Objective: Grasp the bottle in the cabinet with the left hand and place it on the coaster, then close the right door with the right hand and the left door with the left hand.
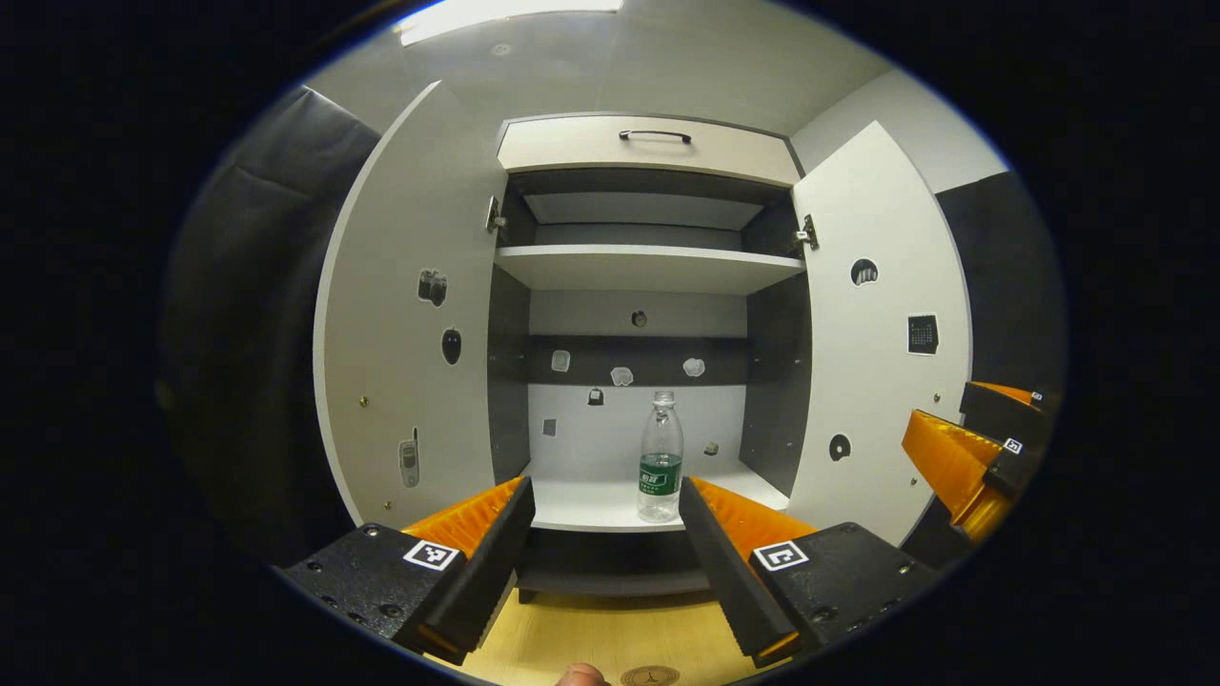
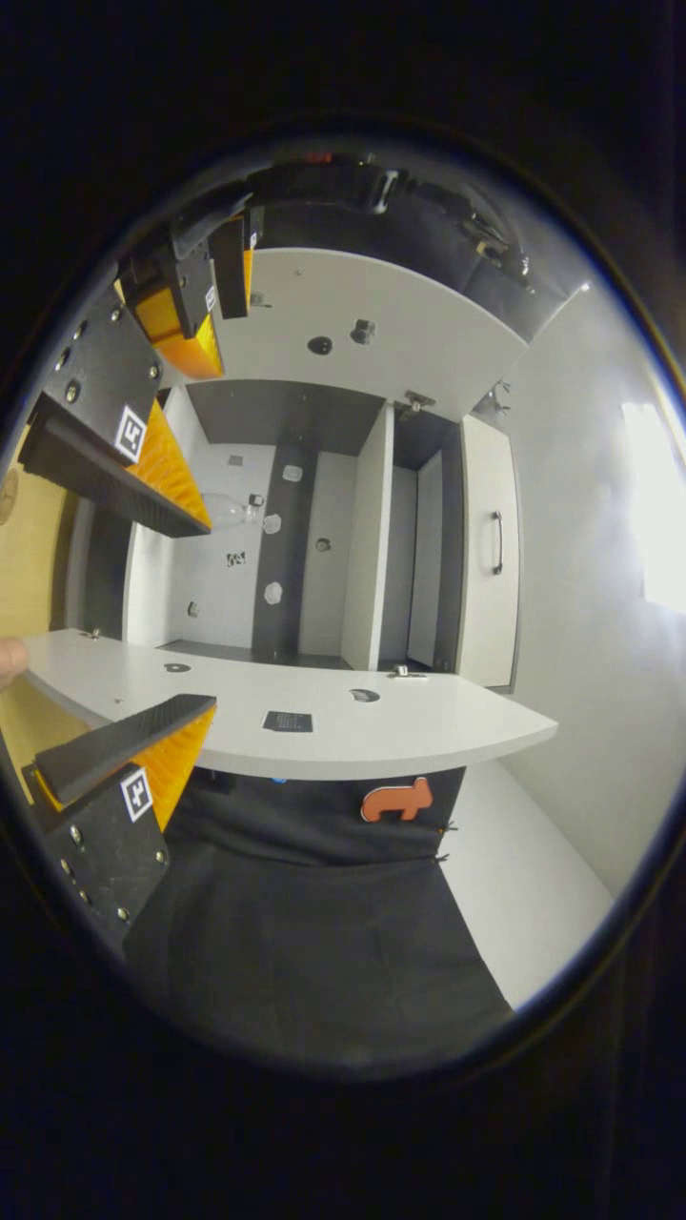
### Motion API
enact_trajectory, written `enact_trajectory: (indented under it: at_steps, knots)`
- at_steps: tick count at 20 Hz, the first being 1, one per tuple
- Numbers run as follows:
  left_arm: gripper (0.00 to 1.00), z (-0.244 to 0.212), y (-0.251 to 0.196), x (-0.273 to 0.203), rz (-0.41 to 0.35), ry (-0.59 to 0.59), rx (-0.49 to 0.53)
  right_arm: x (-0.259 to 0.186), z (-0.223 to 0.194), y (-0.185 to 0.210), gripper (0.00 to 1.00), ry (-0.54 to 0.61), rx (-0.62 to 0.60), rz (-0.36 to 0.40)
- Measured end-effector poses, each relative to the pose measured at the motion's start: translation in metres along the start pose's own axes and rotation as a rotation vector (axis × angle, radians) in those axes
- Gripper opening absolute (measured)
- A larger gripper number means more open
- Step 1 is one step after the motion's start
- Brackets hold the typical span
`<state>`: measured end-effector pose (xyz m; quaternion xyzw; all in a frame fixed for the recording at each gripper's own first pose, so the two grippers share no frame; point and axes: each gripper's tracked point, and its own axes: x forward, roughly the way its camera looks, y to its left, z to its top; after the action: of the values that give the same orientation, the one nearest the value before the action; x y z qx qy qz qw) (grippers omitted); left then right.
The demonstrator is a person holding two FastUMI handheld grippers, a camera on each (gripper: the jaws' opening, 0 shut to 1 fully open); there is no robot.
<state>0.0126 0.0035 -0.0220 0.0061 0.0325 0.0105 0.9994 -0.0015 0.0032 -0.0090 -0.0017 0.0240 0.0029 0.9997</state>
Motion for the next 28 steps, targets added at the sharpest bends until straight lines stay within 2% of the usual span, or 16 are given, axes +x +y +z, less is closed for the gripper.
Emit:
enact_trajectory:
  at_steps: [7,10,17,21,22,28]
  knots:
    - [0.96,-0.005,-0.008,0.037,-0.061,0.011,-0.032,-0.005,0.002,-0.017,1.0,-0.002,-0.005,-0.045]
    - [0.96,-0.004,-0.017,0.067,-0.102,0.013,-0.059,-0.011,0.0,-0.036,1.0,0.0,-0.016,-0.096]
    - [0.97,-0.011,-0.042,0.146,-0.169,0.035,-0.022,-0.023,-0.012,-0.088,1.0,0.023,-0.033,-0.245]
    - [0.96,-0.024,-0.052,0.196,-0.181,0.064,0.004,-0.026,-0.022,-0.118,0.97,0.041,-0.031,-0.326]
    - [0.96,-0.029,-0.054,0.208,-0.185,0.077,0.002,-0.027,-0.026,-0.124,1.0,0.05,-0.025,-0.341]
    - [0.97,-0.059,-0.063,0.263,-0.192,0.155,-0.021,-0.029,-0.048,-0.153,1.0,0.102,-0.013,-0.392]
